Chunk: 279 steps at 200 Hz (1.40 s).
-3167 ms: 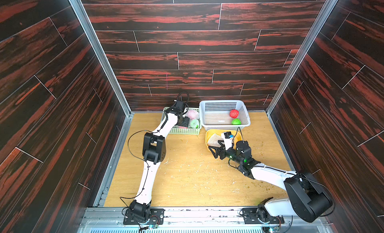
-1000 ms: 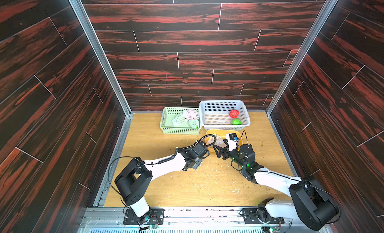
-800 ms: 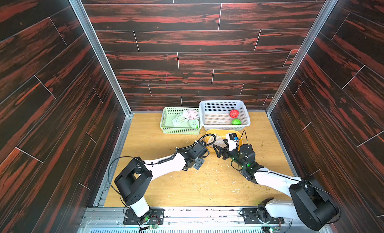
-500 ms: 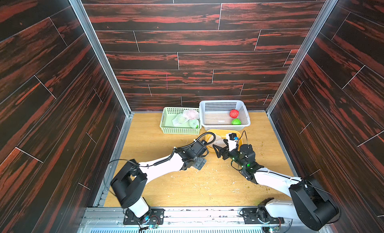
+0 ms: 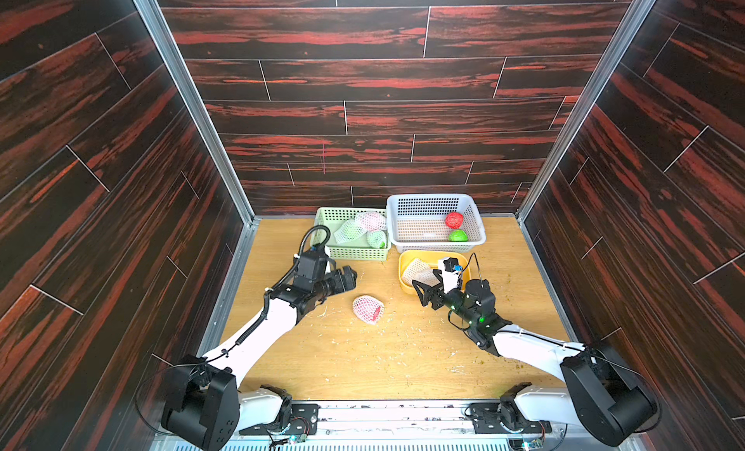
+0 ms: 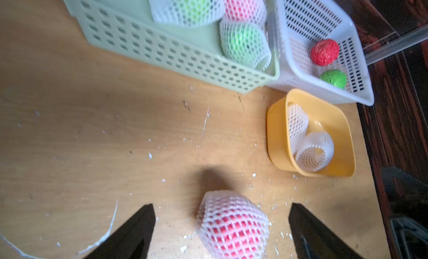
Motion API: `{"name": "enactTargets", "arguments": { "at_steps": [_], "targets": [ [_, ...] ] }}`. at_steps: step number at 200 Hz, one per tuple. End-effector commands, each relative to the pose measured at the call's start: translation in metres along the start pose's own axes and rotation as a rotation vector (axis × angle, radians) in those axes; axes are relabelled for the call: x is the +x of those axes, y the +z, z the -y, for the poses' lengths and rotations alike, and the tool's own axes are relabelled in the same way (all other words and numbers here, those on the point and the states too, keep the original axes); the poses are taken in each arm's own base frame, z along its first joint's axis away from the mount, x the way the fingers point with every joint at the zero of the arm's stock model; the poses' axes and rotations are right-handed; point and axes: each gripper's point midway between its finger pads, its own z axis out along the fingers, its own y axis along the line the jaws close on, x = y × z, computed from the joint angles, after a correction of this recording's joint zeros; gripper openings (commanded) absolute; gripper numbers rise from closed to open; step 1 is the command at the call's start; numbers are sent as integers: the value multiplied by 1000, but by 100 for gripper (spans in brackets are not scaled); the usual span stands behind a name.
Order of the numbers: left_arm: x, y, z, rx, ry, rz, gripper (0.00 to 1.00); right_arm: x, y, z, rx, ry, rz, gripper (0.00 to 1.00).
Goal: Remove foam nets from apples
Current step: Place the apple at the center of the board, then remove the foam net from the apple.
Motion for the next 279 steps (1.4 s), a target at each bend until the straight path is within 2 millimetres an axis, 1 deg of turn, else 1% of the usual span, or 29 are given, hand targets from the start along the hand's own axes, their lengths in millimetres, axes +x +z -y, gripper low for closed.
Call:
{"name": "enactTargets", "arguments": {
  "at_steps": [1,16,46,62,88,109,127,148,179,193,202,217,227,246,259,279],
  "targets": [
    [16,8,2,95,-42,-37,92,3,4,-3,-17,9,-11,90],
    [19,19,-4,148,-79,-30,89,4,4,-3,-21,10,-14,90],
    [24,39,6,246,8,-67,86,3,4,-4,-23,10,-16,90],
    [26,51,6,274,9,-68,86,3,4,-4,-24,10,-15,90],
    [26,59,16,335,39,-69,83,3,4,-4,-22,10,-21,89],
    [34,67,15,337,53,-95,81,4,5,-3,-20,9,-21,90],
    [44,72,15,335,65,-126,78,5,6,-3,-19,12,-27,90],
    [51,71,19,329,97,-146,72,7,8,-2,-17,16,-40,90],
    [52,65,23,322,112,-142,57,6,7,-1,-9,21,-28,90],
    [52,62,27,316,125,-149,46,7,7,0,-4,23,-33,90],
    [52,61,31,312,144,-155,43,7,8,0,-5,21,-31,90],
    [60,61,41,301,190,-192,37,7,8,1,-1,20,-33,89],
    [65,59,48,293,221,-210,28,7,8,2,4,21,-36,90],
    [74,54,55,278,262,-229,26,8,8,2,8,20,-41,90],
    [77,51,57,270,274,-230,25,8,9,3,10,20,-40,90],
    [80,47,60,274,286,-227,19,8,9,3,11,23,-46,90]
  ]
}}
